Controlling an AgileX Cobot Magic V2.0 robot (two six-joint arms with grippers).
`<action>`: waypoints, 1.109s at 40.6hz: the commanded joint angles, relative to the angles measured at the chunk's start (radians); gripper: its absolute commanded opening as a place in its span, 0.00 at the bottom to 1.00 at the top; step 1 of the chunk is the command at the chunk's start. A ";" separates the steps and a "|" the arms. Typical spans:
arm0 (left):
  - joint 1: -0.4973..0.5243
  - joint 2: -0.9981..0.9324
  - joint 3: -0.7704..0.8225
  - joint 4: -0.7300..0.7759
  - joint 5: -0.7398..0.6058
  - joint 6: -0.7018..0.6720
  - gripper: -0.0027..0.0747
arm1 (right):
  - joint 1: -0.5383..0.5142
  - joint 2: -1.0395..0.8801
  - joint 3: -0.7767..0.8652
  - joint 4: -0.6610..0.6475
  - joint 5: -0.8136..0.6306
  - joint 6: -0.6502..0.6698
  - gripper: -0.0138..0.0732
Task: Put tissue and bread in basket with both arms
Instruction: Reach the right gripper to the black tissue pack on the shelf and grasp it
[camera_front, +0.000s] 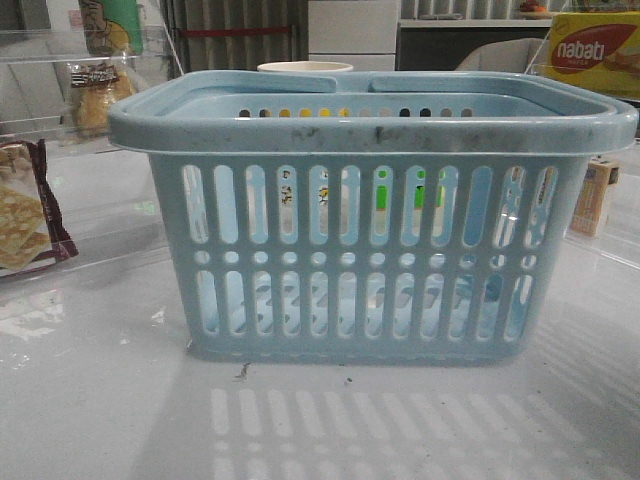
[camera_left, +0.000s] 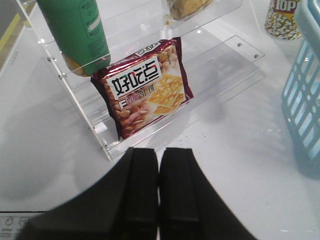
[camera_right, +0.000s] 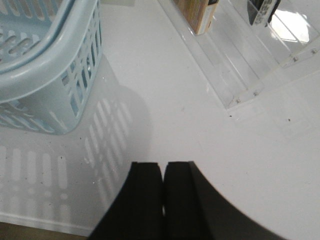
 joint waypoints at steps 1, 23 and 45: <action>0.002 0.017 -0.030 0.014 -0.065 -0.001 0.43 | -0.008 0.031 -0.027 0.001 -0.075 0.001 0.52; 0.002 0.037 -0.030 0.014 -0.074 -0.001 0.62 | -0.123 0.246 -0.155 -0.006 -0.224 0.032 0.77; 0.002 0.037 -0.030 0.014 -0.074 -0.001 0.62 | -0.220 0.723 -0.588 -0.111 -0.223 0.031 0.77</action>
